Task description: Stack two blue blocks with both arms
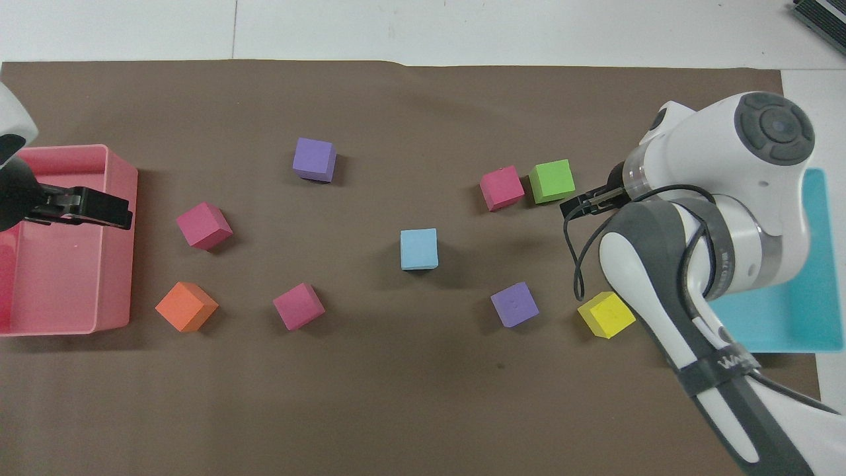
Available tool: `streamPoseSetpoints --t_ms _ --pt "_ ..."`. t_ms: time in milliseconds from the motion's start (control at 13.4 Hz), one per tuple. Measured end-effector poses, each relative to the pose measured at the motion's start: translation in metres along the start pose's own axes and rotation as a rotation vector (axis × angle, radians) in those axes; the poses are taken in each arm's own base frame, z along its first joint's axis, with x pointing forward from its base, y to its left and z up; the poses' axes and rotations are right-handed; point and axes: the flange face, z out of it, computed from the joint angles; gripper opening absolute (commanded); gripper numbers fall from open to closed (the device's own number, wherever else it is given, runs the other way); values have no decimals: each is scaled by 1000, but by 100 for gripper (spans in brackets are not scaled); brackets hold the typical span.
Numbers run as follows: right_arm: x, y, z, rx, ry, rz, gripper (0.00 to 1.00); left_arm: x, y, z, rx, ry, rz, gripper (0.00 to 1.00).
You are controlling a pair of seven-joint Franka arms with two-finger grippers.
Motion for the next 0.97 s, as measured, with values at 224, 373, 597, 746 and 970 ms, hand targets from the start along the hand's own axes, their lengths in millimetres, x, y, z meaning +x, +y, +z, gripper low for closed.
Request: streamPoseSetpoints --t_ms 224,373,597,746,970 --pt "-11 42 -31 -5 13 70 100 9 1 -2 -2 -17 4 100" --pt "-29 69 -57 -3 10 134 100 9 1 -4 2 -21 4 100" --pt "-52 88 -89 3 4 271 100 9 -1 -6 30 -18 6 100" --pt "-62 99 -107 2 1 328 100 9 -1 -7 32 -16 7 100" --pt "-77 118 -155 -44 -27 357 100 9 1 -7 32 -15 20 100"
